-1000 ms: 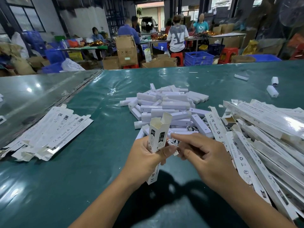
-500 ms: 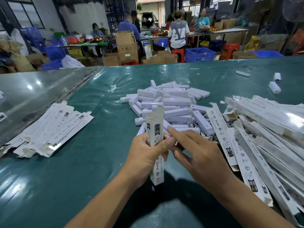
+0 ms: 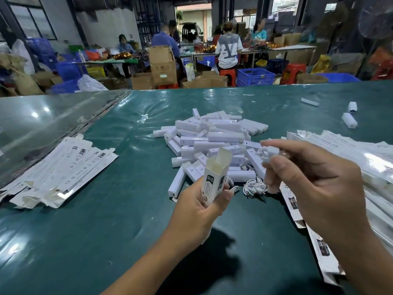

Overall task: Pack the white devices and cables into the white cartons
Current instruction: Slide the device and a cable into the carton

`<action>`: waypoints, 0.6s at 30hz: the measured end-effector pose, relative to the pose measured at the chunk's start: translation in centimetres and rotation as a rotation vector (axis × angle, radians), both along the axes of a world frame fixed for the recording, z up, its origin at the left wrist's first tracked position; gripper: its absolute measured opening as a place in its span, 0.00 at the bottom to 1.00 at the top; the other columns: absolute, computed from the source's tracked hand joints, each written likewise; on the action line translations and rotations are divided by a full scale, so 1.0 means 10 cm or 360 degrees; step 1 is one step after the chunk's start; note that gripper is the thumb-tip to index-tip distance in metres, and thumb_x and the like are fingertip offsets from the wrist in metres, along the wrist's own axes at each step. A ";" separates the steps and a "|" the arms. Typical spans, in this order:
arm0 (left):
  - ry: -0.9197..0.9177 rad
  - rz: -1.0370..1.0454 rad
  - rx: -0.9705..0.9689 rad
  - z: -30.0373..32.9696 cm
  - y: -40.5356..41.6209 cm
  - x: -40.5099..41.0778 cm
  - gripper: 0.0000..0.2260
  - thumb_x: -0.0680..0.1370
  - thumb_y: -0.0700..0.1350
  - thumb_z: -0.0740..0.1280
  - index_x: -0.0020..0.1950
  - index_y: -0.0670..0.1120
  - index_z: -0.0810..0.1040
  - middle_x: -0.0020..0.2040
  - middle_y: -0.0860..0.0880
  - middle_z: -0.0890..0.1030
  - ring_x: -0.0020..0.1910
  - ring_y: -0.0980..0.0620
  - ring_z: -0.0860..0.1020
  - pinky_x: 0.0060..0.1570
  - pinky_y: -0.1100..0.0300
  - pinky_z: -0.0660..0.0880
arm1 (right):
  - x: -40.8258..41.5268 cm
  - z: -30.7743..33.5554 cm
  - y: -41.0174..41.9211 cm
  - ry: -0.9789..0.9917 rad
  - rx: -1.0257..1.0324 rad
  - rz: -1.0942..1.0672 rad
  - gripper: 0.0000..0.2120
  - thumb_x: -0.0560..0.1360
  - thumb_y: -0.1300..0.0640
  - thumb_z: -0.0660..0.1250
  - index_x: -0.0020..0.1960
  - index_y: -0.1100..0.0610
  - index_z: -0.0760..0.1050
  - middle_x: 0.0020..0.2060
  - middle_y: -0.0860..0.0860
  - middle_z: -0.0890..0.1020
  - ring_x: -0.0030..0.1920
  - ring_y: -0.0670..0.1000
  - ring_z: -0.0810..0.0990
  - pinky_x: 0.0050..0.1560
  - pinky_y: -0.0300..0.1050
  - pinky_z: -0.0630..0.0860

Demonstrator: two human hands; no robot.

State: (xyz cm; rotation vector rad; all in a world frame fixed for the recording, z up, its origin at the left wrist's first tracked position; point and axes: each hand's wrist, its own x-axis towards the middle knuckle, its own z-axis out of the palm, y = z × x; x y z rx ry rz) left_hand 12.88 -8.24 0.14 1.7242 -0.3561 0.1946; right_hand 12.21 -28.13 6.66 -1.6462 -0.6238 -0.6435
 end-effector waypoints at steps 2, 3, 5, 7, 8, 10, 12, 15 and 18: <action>-0.0001 -0.0018 0.0031 -0.03 -0.03 -0.01 0.12 0.75 0.61 0.69 0.49 0.54 0.78 0.37 0.50 0.77 0.36 0.56 0.73 0.38 0.51 0.75 | -0.06 0.11 0.07 0.0019 -0.0113 0.0013 0.09 0.77 0.50 0.68 0.55 0.47 0.84 0.34 0.47 0.83 0.30 0.50 0.82 0.35 0.38 0.77; -0.0001 -0.0025 0.0036 -0.04 -0.04 -0.01 0.13 0.75 0.62 0.69 0.49 0.54 0.77 0.36 0.52 0.76 0.35 0.55 0.72 0.37 0.50 0.73 | -0.07 0.16 0.10 0.0006 -0.0230 0.0000 0.09 0.77 0.49 0.69 0.54 0.47 0.84 0.35 0.44 0.83 0.31 0.48 0.82 0.35 0.36 0.76; -0.0036 -0.0041 0.0063 -0.05 -0.05 -0.02 0.14 0.75 0.65 0.69 0.48 0.56 0.77 0.35 0.57 0.75 0.35 0.57 0.70 0.35 0.58 0.70 | -0.07 0.27 0.15 -0.0102 -0.0584 -0.0095 0.09 0.77 0.49 0.70 0.54 0.49 0.85 0.37 0.36 0.81 0.36 0.41 0.82 0.39 0.29 0.72; -0.0066 -0.0037 0.0086 -0.05 -0.06 -0.03 0.15 0.74 0.67 0.69 0.48 0.56 0.77 0.36 0.57 0.75 0.35 0.58 0.70 0.36 0.62 0.69 | -0.04 0.41 0.18 -0.0211 -0.0942 -0.0185 0.10 0.78 0.49 0.68 0.54 0.51 0.85 0.40 0.36 0.81 0.40 0.39 0.79 0.42 0.27 0.70; -0.0068 -0.0037 0.0084 -0.05 -0.06 -0.03 0.15 0.75 0.66 0.69 0.48 0.55 0.77 0.36 0.57 0.75 0.35 0.59 0.70 0.35 0.64 0.69 | -0.02 0.48 0.19 -0.0220 -0.1094 -0.0188 0.10 0.79 0.49 0.68 0.53 0.52 0.85 0.41 0.39 0.82 0.41 0.41 0.79 0.43 0.29 0.70; -0.0065 -0.0059 0.0060 -0.04 -0.06 -0.03 0.12 0.75 0.61 0.70 0.48 0.54 0.77 0.36 0.58 0.75 0.34 0.61 0.70 0.35 0.67 0.68 | 0.01 0.62 0.21 -0.0119 -0.1326 -0.0123 0.13 0.80 0.46 0.65 0.51 0.51 0.85 0.41 0.44 0.82 0.41 0.44 0.78 0.45 0.34 0.71; -0.0057 -0.0084 0.0011 -0.02 -0.07 -0.04 0.09 0.76 0.58 0.70 0.47 0.54 0.77 0.35 0.59 0.75 0.34 0.61 0.70 0.36 0.70 0.68 | 0.02 0.70 0.24 -0.0024 -0.1516 -0.0042 0.16 0.77 0.44 0.59 0.49 0.50 0.84 0.41 0.44 0.80 0.42 0.45 0.77 0.44 0.38 0.70; -0.0085 -0.0115 0.0043 -0.02 -0.08 -0.05 0.06 0.77 0.57 0.70 0.48 0.56 0.77 0.35 0.56 0.73 0.34 0.59 0.67 0.35 0.67 0.66 | 0.03 0.73 0.29 -0.0011 -0.1704 -0.0048 0.17 0.75 0.46 0.55 0.51 0.48 0.81 0.40 0.44 0.80 0.41 0.45 0.75 0.44 0.41 0.71; -0.0092 -0.0086 0.0081 -0.03 -0.07 -0.05 0.10 0.77 0.59 0.69 0.49 0.54 0.77 0.35 0.53 0.73 0.35 0.57 0.66 0.35 0.63 0.66 | 0.04 0.70 0.29 0.0040 -0.1651 -0.0069 0.09 0.75 0.46 0.58 0.51 0.46 0.72 0.34 0.43 0.79 0.38 0.46 0.75 0.39 0.43 0.72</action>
